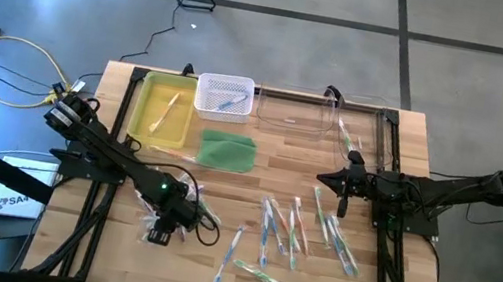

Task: Pick & Place Toothbrushes
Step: Put the blue toothbrush into the white bin

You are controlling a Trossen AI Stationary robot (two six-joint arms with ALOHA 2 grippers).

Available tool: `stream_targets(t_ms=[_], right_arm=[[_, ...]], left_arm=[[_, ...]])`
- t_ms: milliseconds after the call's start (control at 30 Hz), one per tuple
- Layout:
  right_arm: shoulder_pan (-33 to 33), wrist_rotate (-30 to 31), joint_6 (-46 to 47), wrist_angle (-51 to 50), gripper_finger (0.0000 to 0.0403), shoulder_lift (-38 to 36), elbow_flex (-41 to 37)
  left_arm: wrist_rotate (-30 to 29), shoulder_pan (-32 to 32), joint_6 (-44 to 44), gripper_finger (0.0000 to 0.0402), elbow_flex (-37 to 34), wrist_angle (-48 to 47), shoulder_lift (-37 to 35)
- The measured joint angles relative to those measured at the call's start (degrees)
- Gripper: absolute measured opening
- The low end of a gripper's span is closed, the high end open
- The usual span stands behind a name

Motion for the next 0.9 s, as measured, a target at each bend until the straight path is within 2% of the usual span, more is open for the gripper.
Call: stream_targets(t_ms=[133,533,900], right_arm=[[0.0,0.0,0.0,0.0,0.0002,0.0,0.0],[0.0,0.0,0.0,0.0,0.0002,0.0,0.0],[0.0,0.0,0.0,0.0,0.0002,0.0,0.0]], left_arm=[[-0.1,0.0,0.0,0.0132,0.0,0.0,0.0],[-0.5,0.0,0.0,0.0009,0.0,0.0,0.0],[-0.7,0.0,1.6,0.0001,1.5,0.7,0.0]])
